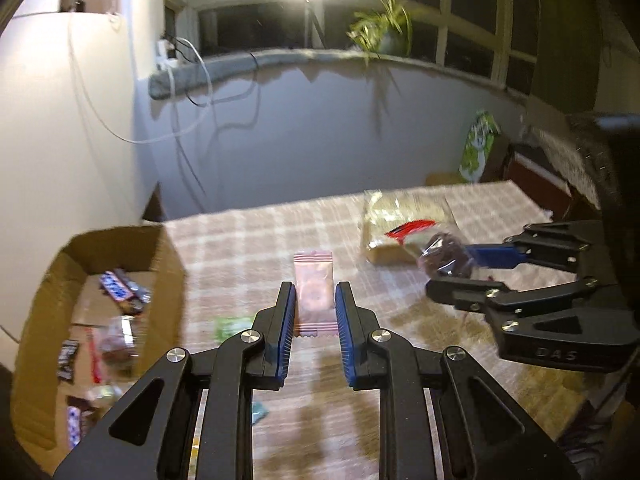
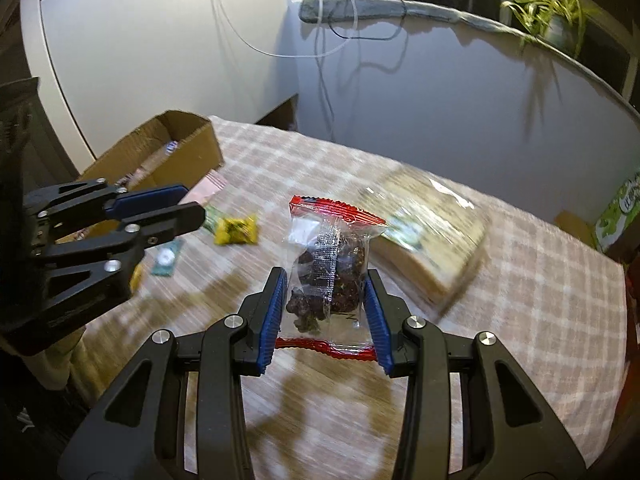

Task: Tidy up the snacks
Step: 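Lift and carry the pink candy and dried-fruit bag over the box with both tools, then open both tools to drop the pink candy and dried-fruit bag into the box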

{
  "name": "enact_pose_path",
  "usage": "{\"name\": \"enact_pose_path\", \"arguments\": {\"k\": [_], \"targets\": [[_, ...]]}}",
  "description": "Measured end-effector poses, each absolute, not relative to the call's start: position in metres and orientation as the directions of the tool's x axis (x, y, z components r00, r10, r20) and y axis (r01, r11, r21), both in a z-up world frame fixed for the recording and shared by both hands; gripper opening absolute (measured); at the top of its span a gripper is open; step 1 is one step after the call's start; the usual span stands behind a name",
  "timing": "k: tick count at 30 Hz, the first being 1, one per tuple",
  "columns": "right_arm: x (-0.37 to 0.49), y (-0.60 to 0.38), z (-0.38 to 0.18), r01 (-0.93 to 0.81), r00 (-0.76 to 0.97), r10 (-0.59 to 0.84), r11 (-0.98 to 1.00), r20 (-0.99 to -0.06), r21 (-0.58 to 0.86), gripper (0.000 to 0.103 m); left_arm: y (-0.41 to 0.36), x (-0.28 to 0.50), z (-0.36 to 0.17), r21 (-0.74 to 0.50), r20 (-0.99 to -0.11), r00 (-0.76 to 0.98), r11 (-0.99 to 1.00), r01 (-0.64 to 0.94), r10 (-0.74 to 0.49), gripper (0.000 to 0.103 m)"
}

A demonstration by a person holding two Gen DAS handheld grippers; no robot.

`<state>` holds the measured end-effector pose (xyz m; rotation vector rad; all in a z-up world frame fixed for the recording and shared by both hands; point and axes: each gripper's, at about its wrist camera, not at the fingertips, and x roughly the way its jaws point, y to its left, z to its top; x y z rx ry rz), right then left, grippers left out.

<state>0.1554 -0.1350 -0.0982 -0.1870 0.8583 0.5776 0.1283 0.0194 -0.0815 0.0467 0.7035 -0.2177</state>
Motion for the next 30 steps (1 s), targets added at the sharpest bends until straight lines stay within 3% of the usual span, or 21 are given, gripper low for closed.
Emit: {"name": "enact_pose_path", "arguments": {"k": [11, 30], "targets": [[0.156, -0.067, -0.076, -0.633, 0.496, 0.466, 0.772, -0.733, 0.063, 0.041, 0.089, 0.109, -0.07, -0.071, -0.593, 0.797, 0.993, 0.092, -0.116, 0.019], [0.155, 0.06, -0.077, -0.752, 0.398, 0.554, 0.653, -0.731, 0.085, 0.041, 0.184, 0.086, -0.081, -0.121, -0.591, 0.807, 0.989, -0.081, -0.006, 0.019]]}}
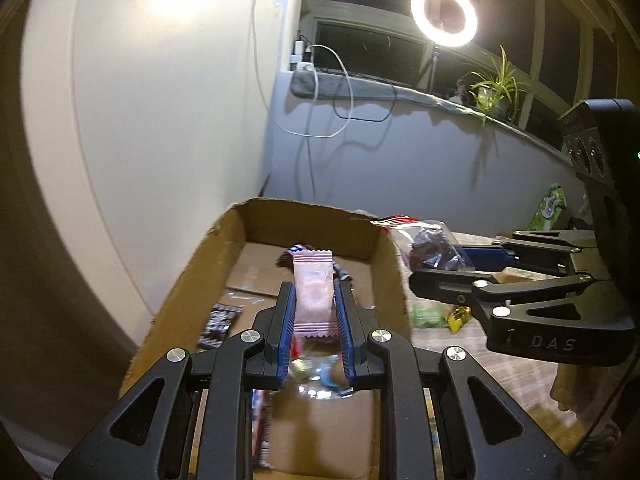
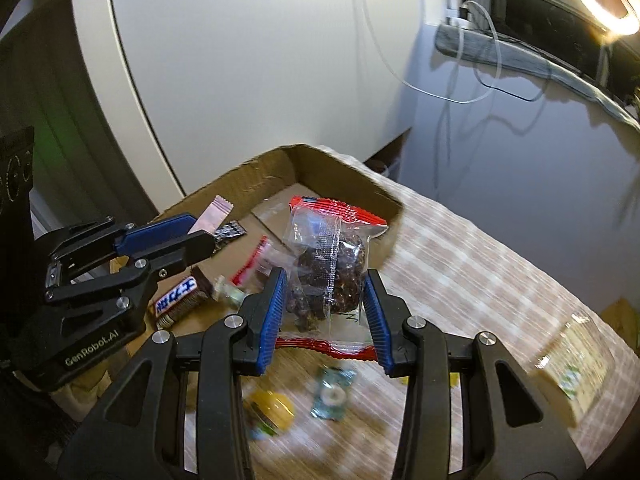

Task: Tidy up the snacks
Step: 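Open both tools to drop the pink candy and dried-fruit bag into the box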

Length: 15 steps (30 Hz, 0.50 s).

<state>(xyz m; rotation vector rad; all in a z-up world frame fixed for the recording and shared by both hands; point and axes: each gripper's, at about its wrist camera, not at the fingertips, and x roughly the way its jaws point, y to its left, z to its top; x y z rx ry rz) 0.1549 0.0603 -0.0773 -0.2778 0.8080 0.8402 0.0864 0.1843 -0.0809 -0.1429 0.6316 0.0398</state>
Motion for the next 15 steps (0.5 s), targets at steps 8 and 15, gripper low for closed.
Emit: {"name": "enact_pose_path", "arguments": {"k": [8, 15], "targets": [[0.159, 0.086, -0.084, -0.768, 0.369, 0.557, 0.634, -0.744, 0.093, 0.041, 0.199, 0.082, -0.083, -0.121, -0.591, 0.806, 0.987, -0.106, 0.014, 0.019], [0.162, 0.093, -0.088, -0.769, 0.361, 0.55, 0.632, -0.753, 0.093, 0.041, 0.199, 0.08, -0.083, -0.113, -0.59, 0.807, 0.988, -0.108, 0.021, 0.019]]}}
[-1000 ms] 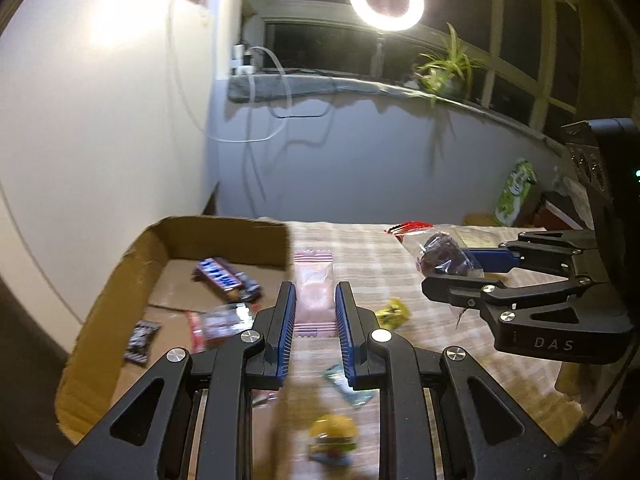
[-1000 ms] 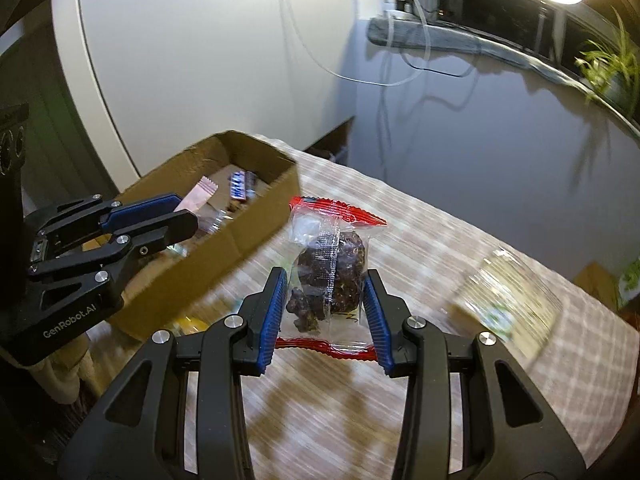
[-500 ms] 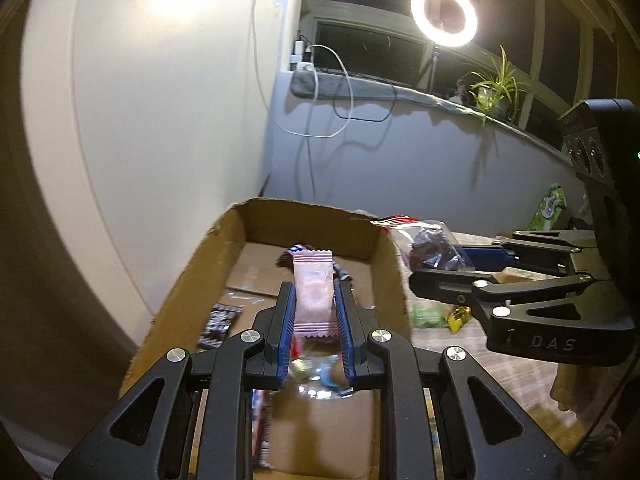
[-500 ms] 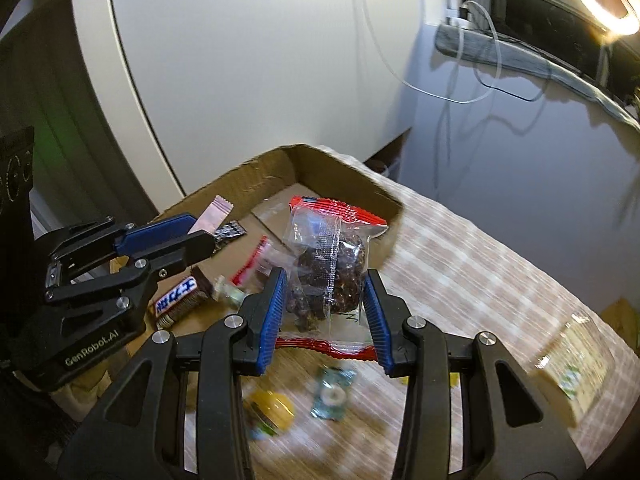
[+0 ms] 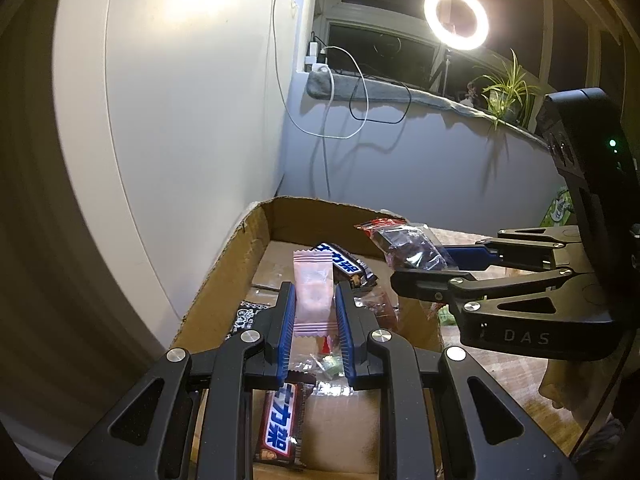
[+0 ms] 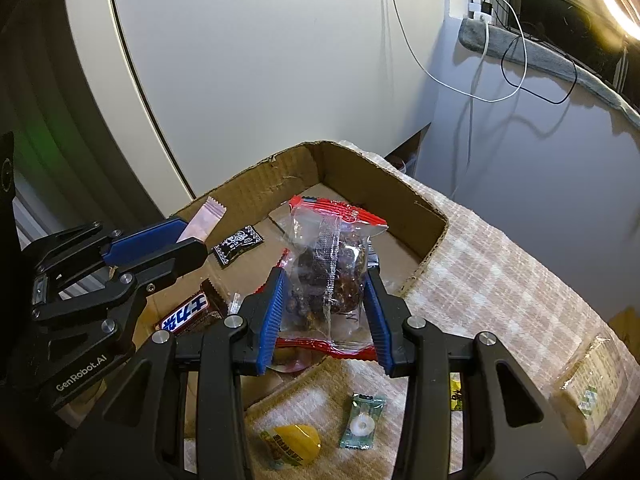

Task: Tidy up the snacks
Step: 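Open both tools to drop the pink candy and dried-fruit bag into the box, then move the left tool to the yellow-green snack pack while the right tool approaches the yellow candy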

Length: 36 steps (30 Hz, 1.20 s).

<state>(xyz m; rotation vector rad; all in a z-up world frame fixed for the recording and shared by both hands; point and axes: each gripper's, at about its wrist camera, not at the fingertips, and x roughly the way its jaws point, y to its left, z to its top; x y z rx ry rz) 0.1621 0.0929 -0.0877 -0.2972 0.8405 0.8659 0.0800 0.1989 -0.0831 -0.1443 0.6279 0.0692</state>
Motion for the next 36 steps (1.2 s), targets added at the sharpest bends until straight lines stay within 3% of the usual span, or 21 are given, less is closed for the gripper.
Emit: {"name": "enact_pose_path", "arguments": {"k": [10, 17, 24, 36], "targets": [[0.16, 0.097, -0.087, -0.774, 0.368, 0.544, 0.628, -0.754, 0.076, 0.043, 0.197, 0.08, -0.082, -0.099, -0.582, 0.812, 0.989, -0.114, 0.035, 0.019], [0.162, 0.095, -0.084, -0.764, 0.396, 0.539, 0.643, -0.743, 0.059, 0.067, 0.198, 0.081, -0.083, -0.099, -0.584, 0.81, 0.987, -0.13, 0.048, 0.02], [0.166, 0.09, -0.084, -0.75, 0.413, 0.536, 0.659, -0.736, 0.059, 0.084, 0.203, 0.079, -0.082, -0.089, -0.578, 0.812, 0.983, -0.163, 0.083, 0.052], [0.166, 0.061, -0.075, -0.723, 0.439, 0.524, 0.689, -0.73, 0.06, 0.085, 0.197, 0.071, -0.078, -0.09, -0.562, 0.82, 0.978, -0.19, 0.108, 0.055]]}}
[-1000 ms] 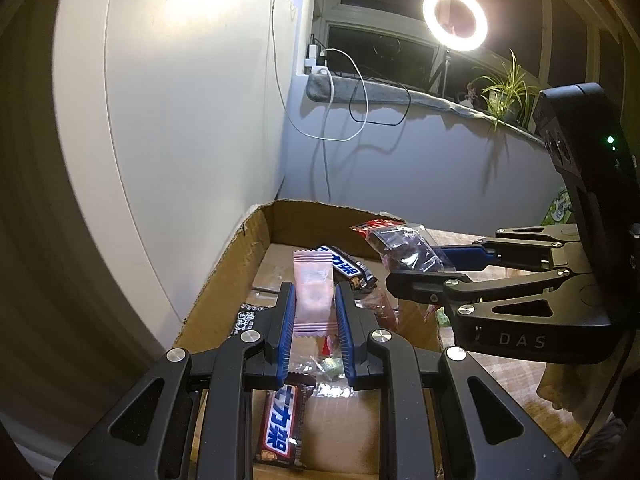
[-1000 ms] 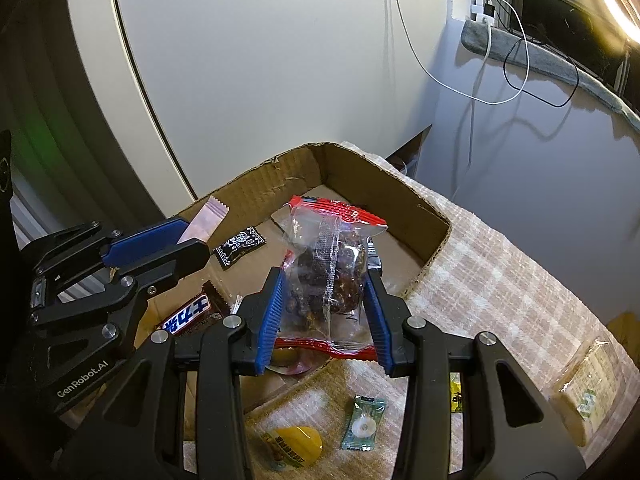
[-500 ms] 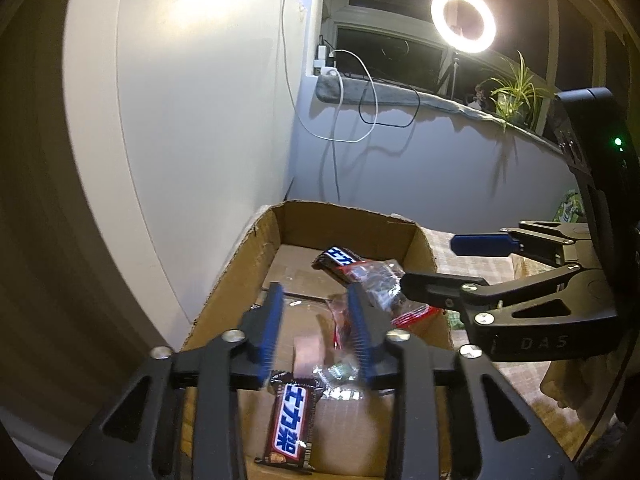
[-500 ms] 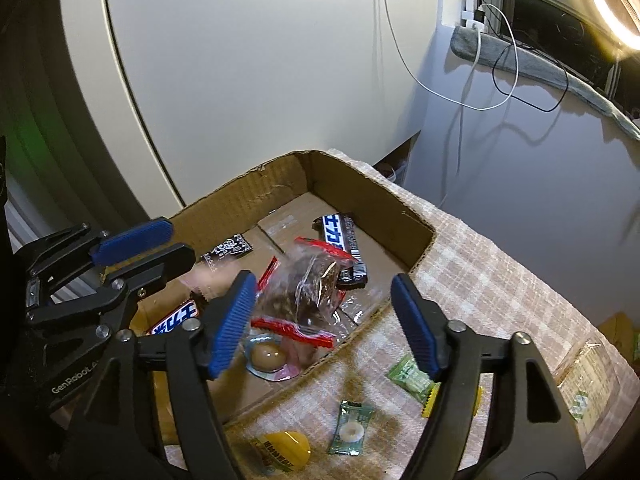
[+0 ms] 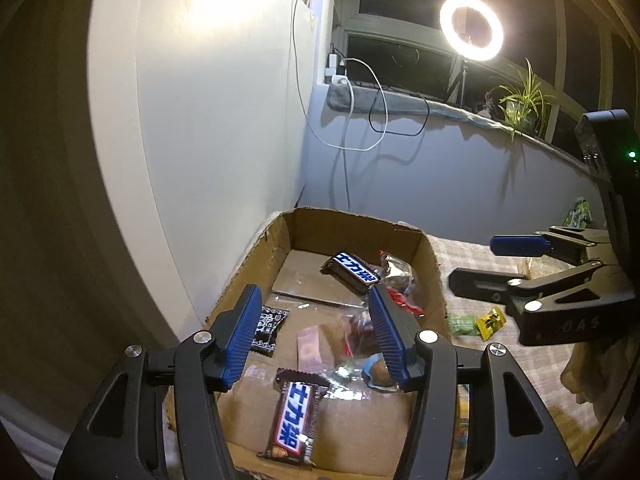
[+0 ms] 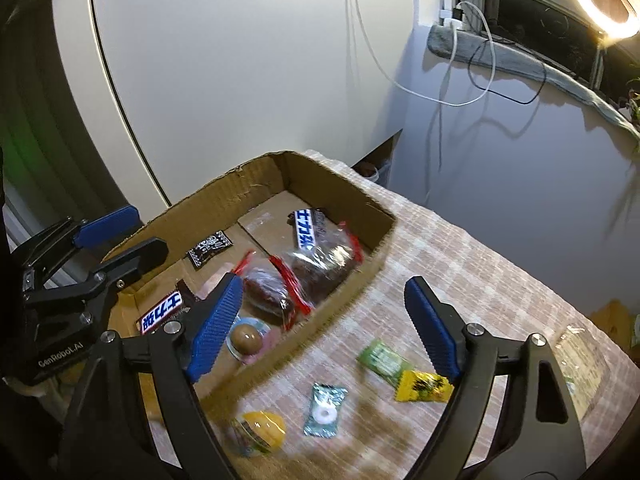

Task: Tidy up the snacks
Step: 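Move the left tool to the yellow-green snack pack while the right tool approaches the yellow candy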

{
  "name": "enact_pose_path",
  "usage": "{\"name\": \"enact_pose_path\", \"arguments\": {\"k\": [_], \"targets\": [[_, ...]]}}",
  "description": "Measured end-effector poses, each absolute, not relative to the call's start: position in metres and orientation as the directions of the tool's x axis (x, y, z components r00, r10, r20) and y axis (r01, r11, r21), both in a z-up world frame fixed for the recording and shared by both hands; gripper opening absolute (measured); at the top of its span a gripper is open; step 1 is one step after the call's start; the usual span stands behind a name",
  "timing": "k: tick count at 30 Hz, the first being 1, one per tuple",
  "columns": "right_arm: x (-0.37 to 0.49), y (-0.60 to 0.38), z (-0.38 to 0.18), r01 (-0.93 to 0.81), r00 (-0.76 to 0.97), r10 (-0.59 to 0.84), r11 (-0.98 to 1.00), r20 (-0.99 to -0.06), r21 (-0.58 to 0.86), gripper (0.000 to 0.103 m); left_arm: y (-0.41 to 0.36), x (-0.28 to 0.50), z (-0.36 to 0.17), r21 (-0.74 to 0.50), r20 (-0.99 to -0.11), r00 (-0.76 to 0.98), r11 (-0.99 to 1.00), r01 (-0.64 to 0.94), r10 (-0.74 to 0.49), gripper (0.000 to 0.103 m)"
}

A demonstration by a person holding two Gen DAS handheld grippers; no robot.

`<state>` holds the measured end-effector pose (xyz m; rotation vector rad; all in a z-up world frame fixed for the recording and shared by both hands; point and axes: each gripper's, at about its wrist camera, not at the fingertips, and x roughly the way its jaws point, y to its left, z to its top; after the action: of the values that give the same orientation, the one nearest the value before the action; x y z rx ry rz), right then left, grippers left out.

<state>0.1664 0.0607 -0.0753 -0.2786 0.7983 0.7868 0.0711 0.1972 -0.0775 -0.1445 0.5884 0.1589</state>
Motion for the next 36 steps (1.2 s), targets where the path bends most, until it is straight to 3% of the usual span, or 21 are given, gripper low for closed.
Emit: {"name": "enact_pose_path", "arguments": {"k": [22, 36], "targets": [[0.127, -0.028, -0.033, -0.709, 0.467, 0.559, 0.7, -0.685, 0.088, 0.089, 0.156, 0.021, -0.049, -0.102, -0.569, 0.809, 0.963, -0.25, 0.149, 0.055], [0.143, -0.078, -0.074, -0.745, 0.376, 0.556, 0.657, -0.741, 0.114, 0.089, 0.081, -0.003, -0.085, -0.185, -0.653, 0.757, 0.968, -0.168, 0.007, 0.055]]}}
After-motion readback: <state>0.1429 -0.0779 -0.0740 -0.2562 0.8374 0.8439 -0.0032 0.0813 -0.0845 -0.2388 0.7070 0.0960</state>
